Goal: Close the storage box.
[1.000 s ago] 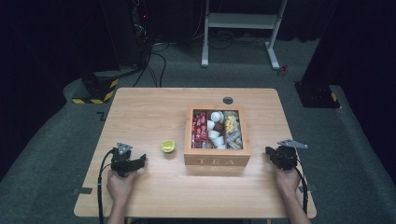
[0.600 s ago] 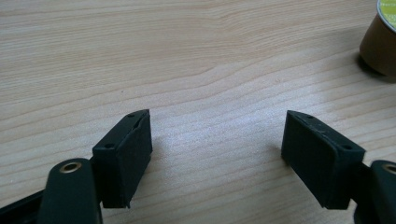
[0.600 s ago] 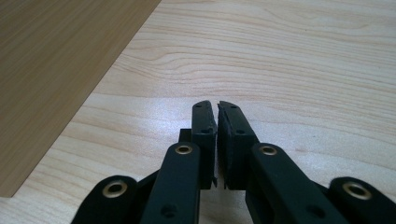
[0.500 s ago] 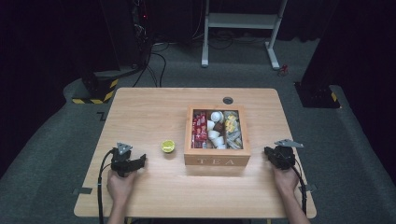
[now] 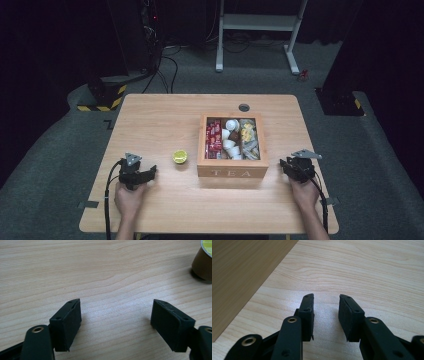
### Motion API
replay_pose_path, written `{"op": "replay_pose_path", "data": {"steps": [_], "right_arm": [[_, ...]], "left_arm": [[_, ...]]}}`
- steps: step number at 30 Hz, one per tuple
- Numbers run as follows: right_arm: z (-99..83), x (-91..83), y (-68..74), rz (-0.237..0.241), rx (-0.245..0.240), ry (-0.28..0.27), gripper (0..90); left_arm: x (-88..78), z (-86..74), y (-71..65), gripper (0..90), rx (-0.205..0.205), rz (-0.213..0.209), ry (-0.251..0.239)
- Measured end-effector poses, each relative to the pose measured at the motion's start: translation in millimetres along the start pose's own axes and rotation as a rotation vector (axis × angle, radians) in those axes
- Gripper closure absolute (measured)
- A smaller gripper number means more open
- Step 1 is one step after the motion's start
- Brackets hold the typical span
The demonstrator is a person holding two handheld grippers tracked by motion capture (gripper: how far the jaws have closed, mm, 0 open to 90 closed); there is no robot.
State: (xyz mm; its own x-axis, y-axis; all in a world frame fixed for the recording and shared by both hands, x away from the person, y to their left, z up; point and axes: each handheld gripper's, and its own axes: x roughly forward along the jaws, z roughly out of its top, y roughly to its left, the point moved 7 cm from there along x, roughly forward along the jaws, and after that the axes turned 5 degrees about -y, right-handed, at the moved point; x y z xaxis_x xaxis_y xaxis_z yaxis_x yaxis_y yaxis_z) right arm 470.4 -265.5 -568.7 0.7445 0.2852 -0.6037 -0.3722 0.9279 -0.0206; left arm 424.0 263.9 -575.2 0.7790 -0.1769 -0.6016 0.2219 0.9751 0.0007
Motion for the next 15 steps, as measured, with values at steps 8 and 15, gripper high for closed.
{"op": "replay_pose_path", "data": {"steps": [8, 15], "right_arm": [[0.1, 0.0, -0.1, -0.001, -0.004, -0.001, 65.0], [-0.1, 0.0, 0.2, 0.002, 0.003, 0.001, 64.4]], "left_arm": [[0.0, 0.0, -0.1, 24.8, 0.0, 0.001, 0.0], [0.0, 0.0, 0.0, 24.8, 0.0, 0.001, 0.0]]}}
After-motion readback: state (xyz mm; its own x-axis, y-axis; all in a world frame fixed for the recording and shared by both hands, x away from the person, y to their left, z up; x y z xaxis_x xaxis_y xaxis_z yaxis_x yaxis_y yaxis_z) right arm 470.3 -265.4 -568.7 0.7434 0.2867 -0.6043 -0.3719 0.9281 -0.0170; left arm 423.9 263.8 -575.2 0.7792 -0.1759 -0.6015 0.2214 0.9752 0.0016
